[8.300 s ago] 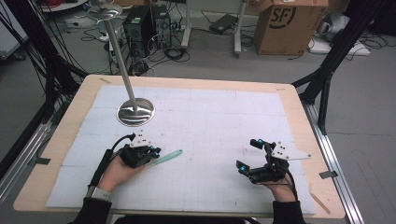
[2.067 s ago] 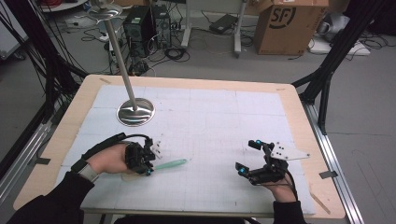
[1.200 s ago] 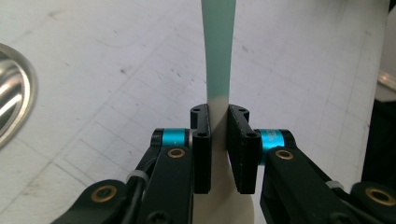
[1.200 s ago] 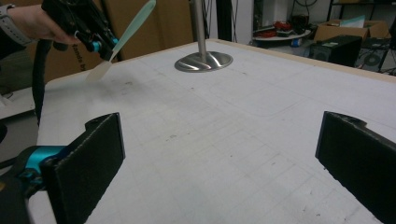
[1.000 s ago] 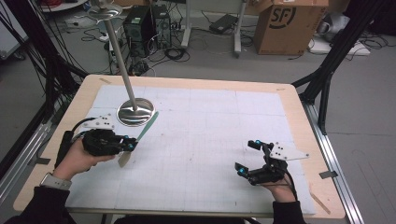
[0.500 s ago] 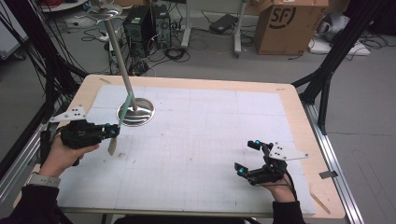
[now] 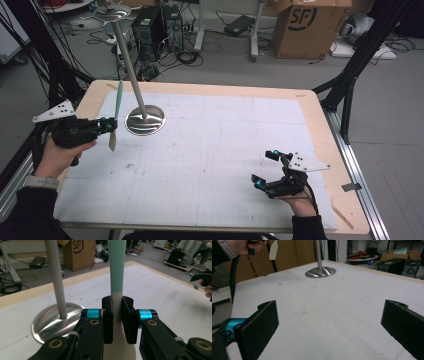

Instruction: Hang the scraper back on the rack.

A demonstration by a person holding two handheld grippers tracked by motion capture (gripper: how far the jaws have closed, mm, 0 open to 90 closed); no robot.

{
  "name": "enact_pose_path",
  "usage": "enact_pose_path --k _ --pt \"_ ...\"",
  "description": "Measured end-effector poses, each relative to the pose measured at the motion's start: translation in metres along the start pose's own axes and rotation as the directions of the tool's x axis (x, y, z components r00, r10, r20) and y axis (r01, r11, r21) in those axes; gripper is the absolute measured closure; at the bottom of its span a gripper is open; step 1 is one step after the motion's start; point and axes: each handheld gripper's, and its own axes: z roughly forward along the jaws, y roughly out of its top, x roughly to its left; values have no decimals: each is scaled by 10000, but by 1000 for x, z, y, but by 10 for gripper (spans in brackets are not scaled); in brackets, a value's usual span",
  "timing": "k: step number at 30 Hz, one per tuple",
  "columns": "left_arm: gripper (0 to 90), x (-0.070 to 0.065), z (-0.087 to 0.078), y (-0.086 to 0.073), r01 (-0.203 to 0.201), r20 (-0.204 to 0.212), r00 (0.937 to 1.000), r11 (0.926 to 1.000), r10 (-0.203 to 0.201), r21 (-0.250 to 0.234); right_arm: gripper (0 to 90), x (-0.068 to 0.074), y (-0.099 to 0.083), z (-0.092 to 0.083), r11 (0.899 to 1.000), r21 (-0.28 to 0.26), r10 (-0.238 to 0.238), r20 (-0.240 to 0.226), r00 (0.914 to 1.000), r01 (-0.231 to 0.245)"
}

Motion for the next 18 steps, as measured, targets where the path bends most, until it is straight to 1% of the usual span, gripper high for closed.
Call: enact_pose_path --k 4,9,15,18 --pt "806 6 -3 10 -11 -58 10000 9998 10 -215 3 -1 0 -1 10000 -33 13 32 10000 -13" --pt "806 13 -7 19 24 -2 10000 9978 -25 -658 3 -1 0 -1 10000 -54 20 15 10000 -20" --pt "806 18 -7 27 -106 -79 9999 9970 100 -768 3 -1 0 -2 10000 -85 14 10 10000 -13" --pt "806 21 -7 31 -121 -189 9998 9961 105 -878 3 -2 0 -2 9999 -106 41 48 10000 -40"
